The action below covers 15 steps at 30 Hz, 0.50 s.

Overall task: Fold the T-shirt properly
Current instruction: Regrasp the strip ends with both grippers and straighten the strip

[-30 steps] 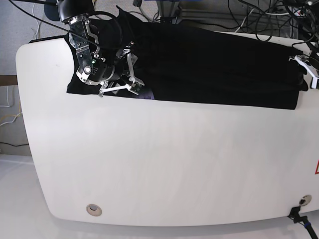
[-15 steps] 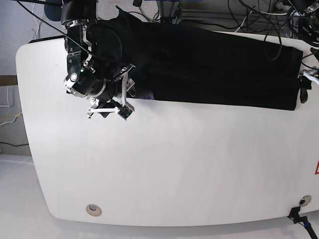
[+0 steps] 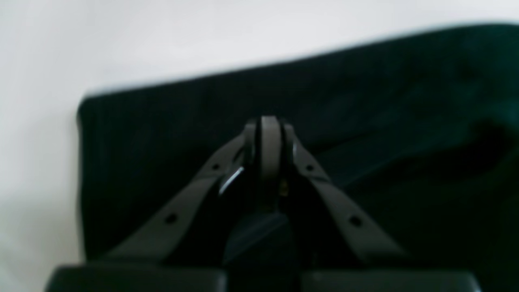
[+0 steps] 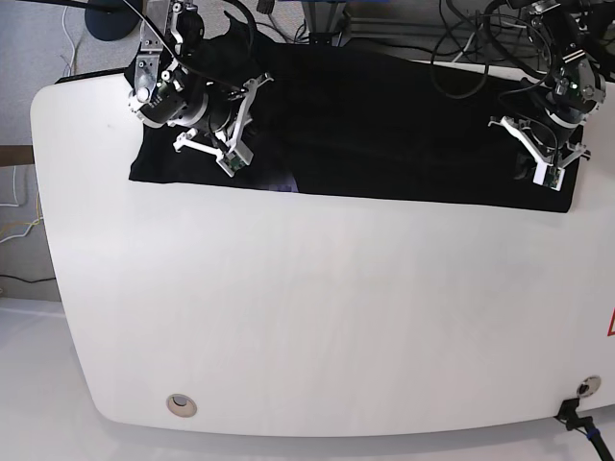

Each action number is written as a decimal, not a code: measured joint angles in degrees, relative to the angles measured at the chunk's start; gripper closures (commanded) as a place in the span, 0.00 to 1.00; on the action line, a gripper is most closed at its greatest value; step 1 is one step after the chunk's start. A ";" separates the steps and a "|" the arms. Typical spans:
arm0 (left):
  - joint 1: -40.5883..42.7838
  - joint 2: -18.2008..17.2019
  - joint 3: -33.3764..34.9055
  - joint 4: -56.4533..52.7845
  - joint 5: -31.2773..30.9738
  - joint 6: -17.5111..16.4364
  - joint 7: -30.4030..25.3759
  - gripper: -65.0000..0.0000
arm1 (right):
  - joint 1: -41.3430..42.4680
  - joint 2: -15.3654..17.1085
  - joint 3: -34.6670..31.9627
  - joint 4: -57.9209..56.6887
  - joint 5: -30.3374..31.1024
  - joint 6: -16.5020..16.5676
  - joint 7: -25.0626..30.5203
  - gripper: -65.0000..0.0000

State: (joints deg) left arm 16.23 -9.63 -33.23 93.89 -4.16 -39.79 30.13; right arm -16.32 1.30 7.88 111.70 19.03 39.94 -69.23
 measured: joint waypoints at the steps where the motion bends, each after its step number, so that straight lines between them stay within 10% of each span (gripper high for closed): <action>1: -0.02 -0.46 -0.20 -1.90 0.85 0.13 0.22 1.00 | -0.31 0.00 0.00 0.00 -0.20 -0.02 0.02 1.00; 15: -0.98 -2.62 4.42 -9.70 0.00 0.52 -5.22 1.00 | 2.03 1.29 -0.09 -11.32 -12.76 1.66 18.67 1.00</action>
State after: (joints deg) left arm 15.25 -12.25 -28.82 84.18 -4.16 -39.27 24.91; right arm -14.28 2.59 7.79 100.38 6.26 41.60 -50.57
